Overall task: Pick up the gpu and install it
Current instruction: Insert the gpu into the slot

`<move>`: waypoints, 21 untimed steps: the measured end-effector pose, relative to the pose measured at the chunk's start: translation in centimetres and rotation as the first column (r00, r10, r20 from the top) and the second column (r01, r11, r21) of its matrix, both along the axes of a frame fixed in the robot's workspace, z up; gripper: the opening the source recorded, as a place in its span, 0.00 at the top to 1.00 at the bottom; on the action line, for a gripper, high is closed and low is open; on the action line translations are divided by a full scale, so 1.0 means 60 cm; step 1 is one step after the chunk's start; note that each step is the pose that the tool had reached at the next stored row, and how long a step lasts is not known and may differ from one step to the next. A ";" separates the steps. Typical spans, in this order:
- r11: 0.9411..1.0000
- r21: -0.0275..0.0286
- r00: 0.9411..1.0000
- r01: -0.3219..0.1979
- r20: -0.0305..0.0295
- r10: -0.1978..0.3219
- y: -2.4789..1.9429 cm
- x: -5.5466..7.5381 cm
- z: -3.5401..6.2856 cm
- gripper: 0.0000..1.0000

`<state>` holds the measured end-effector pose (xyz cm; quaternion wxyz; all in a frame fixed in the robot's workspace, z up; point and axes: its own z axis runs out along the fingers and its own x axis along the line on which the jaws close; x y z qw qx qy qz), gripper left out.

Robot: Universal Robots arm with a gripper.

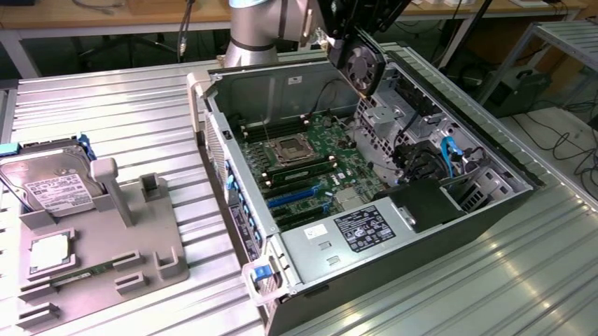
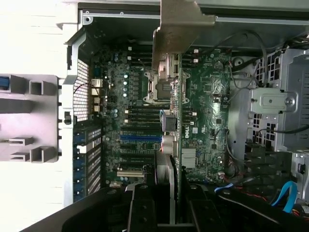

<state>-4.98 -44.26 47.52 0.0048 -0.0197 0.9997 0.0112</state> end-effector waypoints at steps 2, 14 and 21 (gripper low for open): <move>1.000 0.000 1.000 -0.009 0.000 0.009 0.0000 0.000 0.000 0.72; 0.997 0.000 0.997 -0.076 0.000 0.076 0.0000 0.000 0.000 0.72; 0.994 0.000 0.994 -0.109 0.000 0.109 -0.0002 0.000 0.000 0.72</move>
